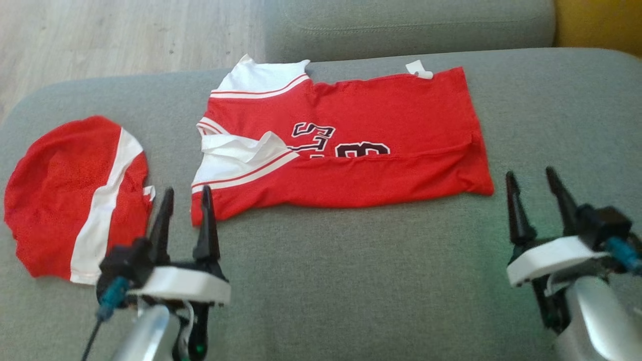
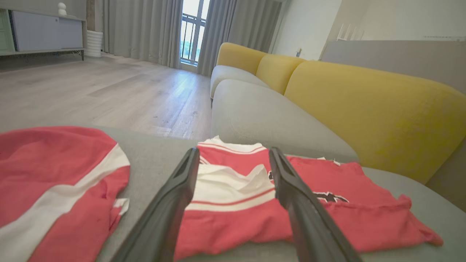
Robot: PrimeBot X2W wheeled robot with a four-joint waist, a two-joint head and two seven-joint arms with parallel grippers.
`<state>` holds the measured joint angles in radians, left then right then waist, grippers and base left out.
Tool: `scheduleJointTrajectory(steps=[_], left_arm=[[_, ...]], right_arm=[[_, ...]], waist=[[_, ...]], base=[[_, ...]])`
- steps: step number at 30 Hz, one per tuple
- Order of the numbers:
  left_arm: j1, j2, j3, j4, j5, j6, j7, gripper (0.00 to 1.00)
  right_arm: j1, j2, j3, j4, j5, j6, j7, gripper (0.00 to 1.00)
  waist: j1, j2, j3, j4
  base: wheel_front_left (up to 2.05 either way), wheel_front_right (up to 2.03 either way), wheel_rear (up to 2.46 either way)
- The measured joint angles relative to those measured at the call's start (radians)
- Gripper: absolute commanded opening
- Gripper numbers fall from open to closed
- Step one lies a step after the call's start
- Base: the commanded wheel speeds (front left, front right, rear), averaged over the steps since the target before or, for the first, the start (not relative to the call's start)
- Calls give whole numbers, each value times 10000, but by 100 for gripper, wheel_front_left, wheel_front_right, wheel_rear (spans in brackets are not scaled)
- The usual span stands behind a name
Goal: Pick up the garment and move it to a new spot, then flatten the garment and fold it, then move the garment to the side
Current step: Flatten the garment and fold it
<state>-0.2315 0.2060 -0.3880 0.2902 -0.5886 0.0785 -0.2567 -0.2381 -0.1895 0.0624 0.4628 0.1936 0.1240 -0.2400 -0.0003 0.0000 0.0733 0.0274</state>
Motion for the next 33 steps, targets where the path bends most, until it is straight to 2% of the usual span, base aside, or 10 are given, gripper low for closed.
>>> scheduleJointTrajectory(steps=[6,10,13,16,20,25,30,33], left_arm=[[385,-347,556,485,433,-92,0,100],[239,-500,640,1045,669,-449,0,100],[-49,-639,500,1712,706,-477,163,100],[-549,-671,458,2408,706,-399,422,100],[-1264,-709,650,3352,688,19,782,100],[-1827,-698,704,4406,623,339,1350,100],[-2186,-700,713,5079,575,343,1549,100],[-2399,-694,646,5396,575,173,1875,100]], right_arm=[[449,516,-301,-731,-485,0,339,100],[437,537,-418,-1302,-604,0,660,100],[433,539,-430,-1565,-623,0,798,100],[430,550,-422,-1718,-635,0,913,100],[408,575,-351,-1891,-715,0,999,100],[314,606,-272,-1988,-715,0,1001,100],[181,612,-242,-2010,-700,0,1001,100],[182,614,-253,-2011,-610,0,1001,100]], waist=[[3,0,36,-147],[4,0,217,-188],[4,0,361,-240],[4,0,530,-315],[4,0,775,-463],[4,0,1045,-685],[4,0,1208,-844],[4,0,1263,-882]], base=[[0,0,0],[0,0,0],[0,0,0],[0,0,0],[0,0,0],[0,0,0],[0,0,0],[0,0,0]])
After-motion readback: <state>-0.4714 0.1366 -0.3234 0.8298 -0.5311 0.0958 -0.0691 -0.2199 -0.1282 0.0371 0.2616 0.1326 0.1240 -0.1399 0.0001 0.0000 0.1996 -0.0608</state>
